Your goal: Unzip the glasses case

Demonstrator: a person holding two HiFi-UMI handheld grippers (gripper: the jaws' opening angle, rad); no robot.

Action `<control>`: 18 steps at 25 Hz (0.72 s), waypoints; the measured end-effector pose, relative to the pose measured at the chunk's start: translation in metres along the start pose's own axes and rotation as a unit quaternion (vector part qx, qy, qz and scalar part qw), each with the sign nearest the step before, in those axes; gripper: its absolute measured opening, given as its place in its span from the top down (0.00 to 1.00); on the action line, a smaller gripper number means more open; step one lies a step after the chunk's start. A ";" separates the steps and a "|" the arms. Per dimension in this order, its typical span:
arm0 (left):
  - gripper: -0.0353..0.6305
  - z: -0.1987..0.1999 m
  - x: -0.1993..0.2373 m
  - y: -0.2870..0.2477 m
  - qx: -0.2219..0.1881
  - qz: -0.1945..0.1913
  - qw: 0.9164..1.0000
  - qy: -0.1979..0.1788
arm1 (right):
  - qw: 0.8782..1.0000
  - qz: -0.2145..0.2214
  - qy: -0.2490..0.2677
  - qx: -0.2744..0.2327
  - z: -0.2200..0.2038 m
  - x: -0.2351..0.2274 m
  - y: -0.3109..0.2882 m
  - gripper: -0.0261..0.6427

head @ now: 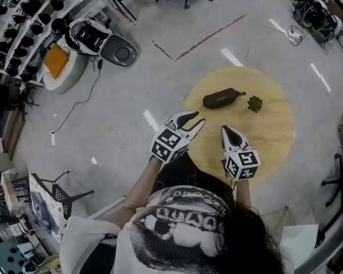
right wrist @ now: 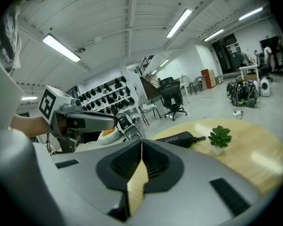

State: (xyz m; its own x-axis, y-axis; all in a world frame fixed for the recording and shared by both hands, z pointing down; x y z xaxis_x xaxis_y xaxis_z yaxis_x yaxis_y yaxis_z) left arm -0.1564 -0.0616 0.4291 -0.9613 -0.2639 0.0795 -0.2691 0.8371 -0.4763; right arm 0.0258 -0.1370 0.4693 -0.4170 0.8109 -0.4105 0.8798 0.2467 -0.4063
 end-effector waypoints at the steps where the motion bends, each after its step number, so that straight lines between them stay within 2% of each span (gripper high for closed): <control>1: 0.78 0.000 0.002 -0.005 0.007 -0.006 1.000 -0.006 | 1.000 -0.002 -0.006 -0.001 -0.002 -0.001 0.000 0.96; 7: 0.74 -0.008 0.015 -0.035 0.051 -0.041 0.997 -0.039 | 0.999 -0.029 -0.030 -0.002 -0.019 -0.005 0.004 0.95; 11: 0.68 -0.012 0.027 -0.067 0.088 -0.075 0.991 -0.064 | 0.998 -0.054 -0.043 -0.002 -0.027 -0.008 0.006 0.94; 15: 0.61 -0.015 0.041 -0.099 0.135 -0.116 0.978 -0.106 | 0.996 -0.083 -0.044 0.000 -0.029 -0.003 0.002 0.93; 18: 0.56 -0.015 0.051 -0.129 0.173 -0.161 0.961 -0.145 | 0.992 -0.111 -0.058 -0.001 -0.034 0.006 0.000 0.93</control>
State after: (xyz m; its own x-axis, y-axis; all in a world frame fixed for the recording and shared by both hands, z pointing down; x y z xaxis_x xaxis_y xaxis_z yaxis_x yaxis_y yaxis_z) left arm -0.1712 -0.1757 0.5080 -0.7605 -0.6476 0.0478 -0.4662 0.4933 -0.7343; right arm 0.0311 -0.1140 0.4940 -0.6233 0.6703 -0.4027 0.7643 0.4134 -0.4948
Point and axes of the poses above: the fingertips, and each gripper's own axes: y backward along the fingers, x to its left, z out of its top, the point moved 9 cm from there along y, backward along the fingers, and after that the axes turned 4 degrees about -y, right-handed, at the moved point
